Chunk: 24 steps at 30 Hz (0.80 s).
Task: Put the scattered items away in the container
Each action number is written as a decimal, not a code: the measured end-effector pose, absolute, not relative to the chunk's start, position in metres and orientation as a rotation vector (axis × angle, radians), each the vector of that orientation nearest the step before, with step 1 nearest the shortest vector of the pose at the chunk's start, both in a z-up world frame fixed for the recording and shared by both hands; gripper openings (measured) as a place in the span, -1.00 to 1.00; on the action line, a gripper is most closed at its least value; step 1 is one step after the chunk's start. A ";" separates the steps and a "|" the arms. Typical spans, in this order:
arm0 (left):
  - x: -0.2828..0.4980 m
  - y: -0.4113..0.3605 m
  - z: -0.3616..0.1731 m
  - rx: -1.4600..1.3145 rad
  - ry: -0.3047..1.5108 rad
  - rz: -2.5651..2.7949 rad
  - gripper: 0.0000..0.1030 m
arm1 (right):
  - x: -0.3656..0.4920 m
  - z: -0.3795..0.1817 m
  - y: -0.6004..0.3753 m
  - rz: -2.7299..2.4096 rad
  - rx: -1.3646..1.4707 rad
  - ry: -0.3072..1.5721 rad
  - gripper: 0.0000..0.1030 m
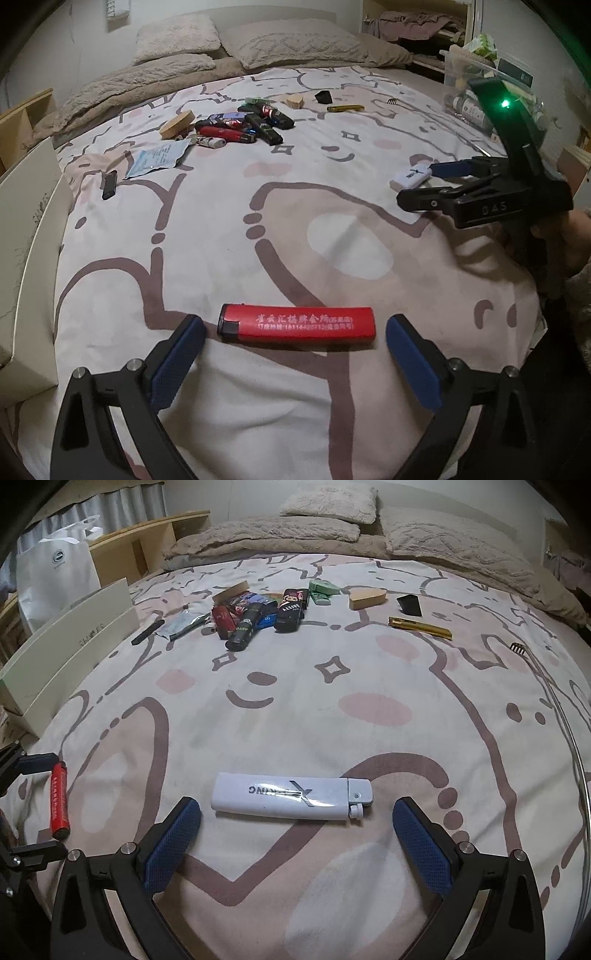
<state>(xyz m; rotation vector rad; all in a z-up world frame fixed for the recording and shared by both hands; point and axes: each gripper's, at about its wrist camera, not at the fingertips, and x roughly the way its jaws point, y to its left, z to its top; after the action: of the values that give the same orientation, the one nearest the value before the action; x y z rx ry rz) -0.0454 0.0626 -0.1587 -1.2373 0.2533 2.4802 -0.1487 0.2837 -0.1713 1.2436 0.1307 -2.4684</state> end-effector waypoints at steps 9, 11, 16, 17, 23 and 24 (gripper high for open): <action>-0.054 0.062 -0.168 -1.257 0.220 2.480 1.00 | -0.149 -0.174 0.280 -2.478 1.263 0.153 1.00; -0.053 0.064 -0.169 -1.249 0.241 2.488 1.00 | -0.148 -0.174 0.281 -2.482 1.254 0.145 1.00; -0.050 0.067 -0.170 -1.221 0.267 2.527 1.00 | -0.142 -0.173 0.281 -2.515 1.211 0.145 1.00; -0.050 0.067 -0.170 -1.216 0.256 2.537 1.00 | -0.142 -0.172 0.281 -2.519 1.207 0.144 0.99; -0.048 0.066 -0.171 -1.178 0.236 2.570 1.00 | -0.140 -0.170 0.282 -2.562 1.184 0.133 0.70; -0.048 0.065 -0.171 -1.171 0.231 2.570 1.00 | -0.139 -0.170 0.282 -2.566 1.181 0.136 0.63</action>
<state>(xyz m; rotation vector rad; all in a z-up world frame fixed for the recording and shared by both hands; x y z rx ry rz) -0.0478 0.0655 -0.1711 -1.1713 0.2309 2.5696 -0.1395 0.2822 -0.1700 1.1809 0.1358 -2.5657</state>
